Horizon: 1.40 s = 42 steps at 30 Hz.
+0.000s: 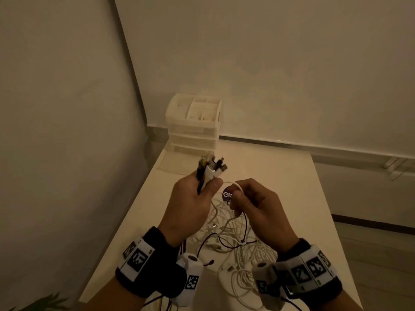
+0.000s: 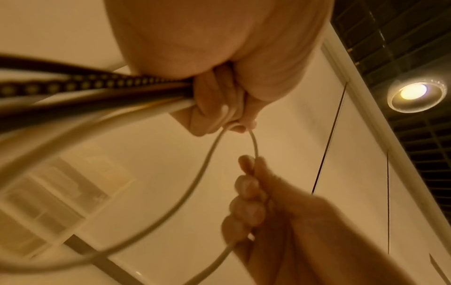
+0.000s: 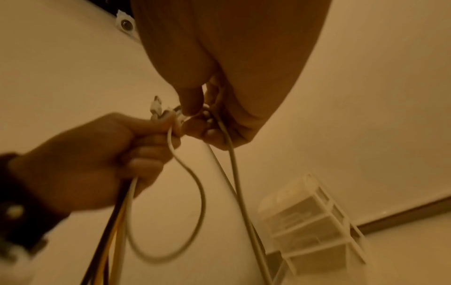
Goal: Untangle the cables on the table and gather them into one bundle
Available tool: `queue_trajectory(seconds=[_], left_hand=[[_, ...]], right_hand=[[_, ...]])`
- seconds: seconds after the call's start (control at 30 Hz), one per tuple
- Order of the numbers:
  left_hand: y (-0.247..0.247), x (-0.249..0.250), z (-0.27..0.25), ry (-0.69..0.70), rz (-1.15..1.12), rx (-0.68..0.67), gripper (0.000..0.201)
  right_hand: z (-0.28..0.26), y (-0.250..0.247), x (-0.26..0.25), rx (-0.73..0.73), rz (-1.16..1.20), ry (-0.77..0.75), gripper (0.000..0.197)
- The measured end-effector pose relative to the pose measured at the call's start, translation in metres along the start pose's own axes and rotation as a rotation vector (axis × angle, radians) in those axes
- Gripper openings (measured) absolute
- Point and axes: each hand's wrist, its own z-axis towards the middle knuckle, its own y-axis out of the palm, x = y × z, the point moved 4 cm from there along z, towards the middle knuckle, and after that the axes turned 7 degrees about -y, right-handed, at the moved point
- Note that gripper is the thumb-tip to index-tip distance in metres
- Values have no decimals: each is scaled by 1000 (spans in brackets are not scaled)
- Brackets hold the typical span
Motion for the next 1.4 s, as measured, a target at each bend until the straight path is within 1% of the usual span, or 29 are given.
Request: queue_trajectory(seconds=[0.1,0.17,0.23,0.3,0.37,0.4,0.43,0.5,0.53,0.6,0.67,0.7,0.77,0.8,0.83,0.87,0.9,0.93,0.97,1.03,1.1,1.13,1.23,1.33,1.4], left_hand=[[-10,13,2,21,-45,53,7],[-17,14,2,8,-100,101,25],[-29,6,6,-29,-214,179,42],[-44,1,12,-37,-311,253,51],[-54,3,12,-32,-326,288,57],[-59,4,10,-36,-334,313,56],[-64,4,8,-55,-367,346,51],[-70,4,4,-94,-515,402,38],[-72,6,3,-85,-571,413,35],[-74,10,5,-41,-580,428,32],[-78,3,8,-45,-506,463,29],[-80,-2,9,-56,-434,480,28],[-82,-9,6,-80,-319,502,27],[-83,-12,3,-90,-293,521,36],[-83,-12,-2,-94,-276,546,48],[-84,-11,-6,-81,-246,569,53],[-84,-7,-10,-64,-212,577,51],[-81,-3,-13,-55,-183,549,41],[-75,-1,-15,-57,-159,481,28],[-57,1,-14,-56,-99,255,11],[-38,-3,-13,-52,-32,55,3],[-30,-5,-12,-42,14,1,8],[-14,-8,-8,-6,97,-51,13],[-8,-8,-8,30,58,-64,22],[-8,-7,-7,55,54,-81,22]], right_hand=[[-4,14,17,-48,-14,27,14],[-5,23,34,-82,-80,34,15],[-9,32,56,-147,-150,43,17],[-19,38,82,-194,-235,82,21],[-26,35,101,-179,-284,132,24],[-26,33,106,-166,-292,146,24],[-25,31,109,-162,-297,151,22],[-19,30,113,-197,-340,123,19],[-17,30,116,-234,-379,102,18],[-14,30,125,-279,-422,108,18],[-11,26,130,-239,-390,167,20],[-10,22,129,-183,-375,184,21],[-9,13,120,-24,-353,175,23],[-9,10,112,57,-320,166,24],[-9,7,104,123,-272,155,25],[-9,6,95,169,-229,140,26],[-9,6,86,192,-186,125,28],[-9,6,77,193,-148,126,29],[-8,7,70,172,-111,133,29],[-4,10,56,82,-83,137,28],[2,13,43,-33,-110,90,26],[6,13,35,-83,-117,64,25],[14,11,15,-167,-105,49,24],[14,8,6,-216,-92,96,24],[12,10,2,-250,-72,107,24]])
